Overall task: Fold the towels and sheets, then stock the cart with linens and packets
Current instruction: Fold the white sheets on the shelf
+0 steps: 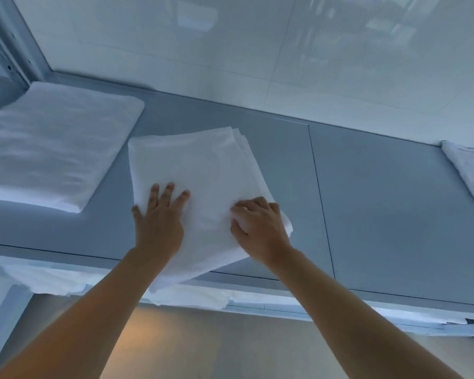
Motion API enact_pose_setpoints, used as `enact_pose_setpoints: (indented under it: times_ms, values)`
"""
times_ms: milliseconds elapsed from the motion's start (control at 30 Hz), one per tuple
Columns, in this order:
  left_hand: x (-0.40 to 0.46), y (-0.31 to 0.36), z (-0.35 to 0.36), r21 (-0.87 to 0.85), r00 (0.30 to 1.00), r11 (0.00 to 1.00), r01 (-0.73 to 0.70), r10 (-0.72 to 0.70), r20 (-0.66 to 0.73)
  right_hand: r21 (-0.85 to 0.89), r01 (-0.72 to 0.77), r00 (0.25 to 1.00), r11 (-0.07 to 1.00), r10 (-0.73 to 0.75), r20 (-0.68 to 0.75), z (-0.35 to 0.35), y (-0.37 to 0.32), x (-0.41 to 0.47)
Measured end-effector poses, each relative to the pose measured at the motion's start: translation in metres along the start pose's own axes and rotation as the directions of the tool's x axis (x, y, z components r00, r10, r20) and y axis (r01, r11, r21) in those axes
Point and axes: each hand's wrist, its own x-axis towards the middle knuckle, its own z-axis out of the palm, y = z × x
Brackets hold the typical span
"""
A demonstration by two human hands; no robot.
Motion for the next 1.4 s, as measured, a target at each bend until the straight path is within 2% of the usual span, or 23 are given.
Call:
enact_pose_setpoints:
  times_ms: [33,100,333,467,533,633,733,833,933,1067,1200,1400]
  values:
    - [-0.001,-0.001,0.003,-0.017,1.0,1.0,0.005,-0.006,-0.02,-0.018,0.072,0.996,0.997,-0.07,0.063,-0.002,0.014,0.007]
    - [-0.001,-0.002,0.007,-0.061,0.998,0.998,-0.001,-0.003,-0.056,-0.004,0.094,0.979,0.996,-0.092,0.18,0.005,0.034,0.018]
    - [0.041,-0.028,0.002,-0.048,0.985,0.986,-0.159,0.155,-0.071,0.057,-0.089,0.996,0.994,0.089,0.001,0.047,0.016,0.024]
    - [0.078,-0.041,-0.012,-0.042,0.97,0.969,-0.242,0.242,-0.01,0.071,-0.192,0.981,0.979,0.193,-0.007,0.046,-0.009,0.04]
    - [0.091,-0.046,-0.013,-0.006,0.968,0.968,-0.25,0.25,-0.03,0.09,-0.229,0.973,0.969,0.231,-0.011,0.047,-0.019,0.047]
    - [0.09,-0.045,-0.014,0.015,0.986,0.99,-0.141,0.141,-0.093,0.098,-0.237,0.971,0.967,0.238,-0.002,0.048,-0.022,0.048]
    - [0.074,-0.04,-0.013,0.035,0.997,0.998,0.046,-0.044,-0.065,0.152,-0.299,0.953,0.942,0.303,-0.003,0.046,-0.017,0.049]
    - [0.058,-0.043,-0.011,-0.006,0.991,0.992,0.128,-0.128,-0.042,0.255,-0.527,0.843,0.81,0.537,0.037,0.042,-0.017,0.061]
    - [0.055,-0.049,-0.015,-0.077,0.988,0.985,0.154,-0.154,-0.002,0.201,-0.649,0.757,0.734,0.649,0.075,0.039,-0.026,0.077]
    - [0.062,-0.059,-0.029,-0.24,0.992,0.963,0.124,-0.115,0.051,0.324,-0.705,0.689,0.631,0.718,0.1,0.026,-0.033,0.084]
    - [0.062,-0.078,-0.037,-0.278,1.0,0.961,0.007,-0.014,-0.021,0.413,-0.71,0.667,0.57,0.733,0.134,0.018,-0.042,0.08]
    - [0.072,-0.107,-0.066,-0.21,0.968,0.953,-0.217,0.182,-0.176,0.504,-0.593,0.698,0.628,0.713,-0.067,0.017,-0.091,0.077]
